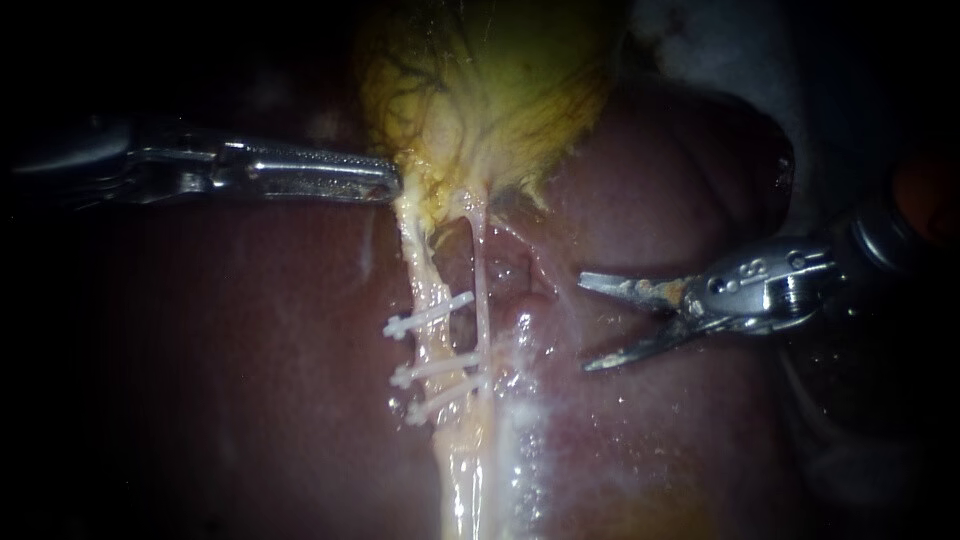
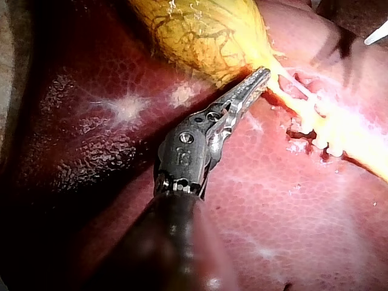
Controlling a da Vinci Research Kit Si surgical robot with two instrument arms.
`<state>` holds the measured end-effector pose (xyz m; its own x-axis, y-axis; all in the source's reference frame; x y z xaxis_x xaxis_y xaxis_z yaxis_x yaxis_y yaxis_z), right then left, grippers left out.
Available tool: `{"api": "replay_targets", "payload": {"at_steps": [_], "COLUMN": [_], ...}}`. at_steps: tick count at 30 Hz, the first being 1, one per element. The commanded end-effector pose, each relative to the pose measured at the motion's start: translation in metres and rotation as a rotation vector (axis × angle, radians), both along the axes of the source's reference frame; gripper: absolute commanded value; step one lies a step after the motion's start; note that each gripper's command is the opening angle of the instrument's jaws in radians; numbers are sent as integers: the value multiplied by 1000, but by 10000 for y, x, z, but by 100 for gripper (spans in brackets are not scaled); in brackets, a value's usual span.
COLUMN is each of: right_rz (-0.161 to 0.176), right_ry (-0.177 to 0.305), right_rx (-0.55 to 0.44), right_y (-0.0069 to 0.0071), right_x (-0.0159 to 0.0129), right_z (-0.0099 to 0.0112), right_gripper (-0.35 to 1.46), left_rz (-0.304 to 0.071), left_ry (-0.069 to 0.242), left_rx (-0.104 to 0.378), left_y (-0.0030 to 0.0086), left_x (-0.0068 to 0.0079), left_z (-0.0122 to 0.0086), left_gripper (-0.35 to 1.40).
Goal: Go to the cutting position left tube
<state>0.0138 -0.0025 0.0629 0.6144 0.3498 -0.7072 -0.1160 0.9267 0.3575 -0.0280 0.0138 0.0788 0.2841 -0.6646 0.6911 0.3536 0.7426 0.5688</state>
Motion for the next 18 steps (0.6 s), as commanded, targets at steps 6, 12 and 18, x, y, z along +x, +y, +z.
{"api": "replay_targets", "payload": {"at_steps": [6,12,18], "right_rz": [-2,-4,-9], "right_ry": [2,3,7], "right_rx": [2,3,9], "right_y": [0,0,1], "right_x": [0,0,1], "right_z": [0,0,0], "right_gripper": [141,139,139], "left_rz": [6,-29,-37], "left_ry": [-6,2,0], "left_rx": [12,14,10], "left_y": [9,25,29], "left_x": [15,40,49], "left_z": [-20,-55,-64], "left_gripper": [-35,-35,-35]}}
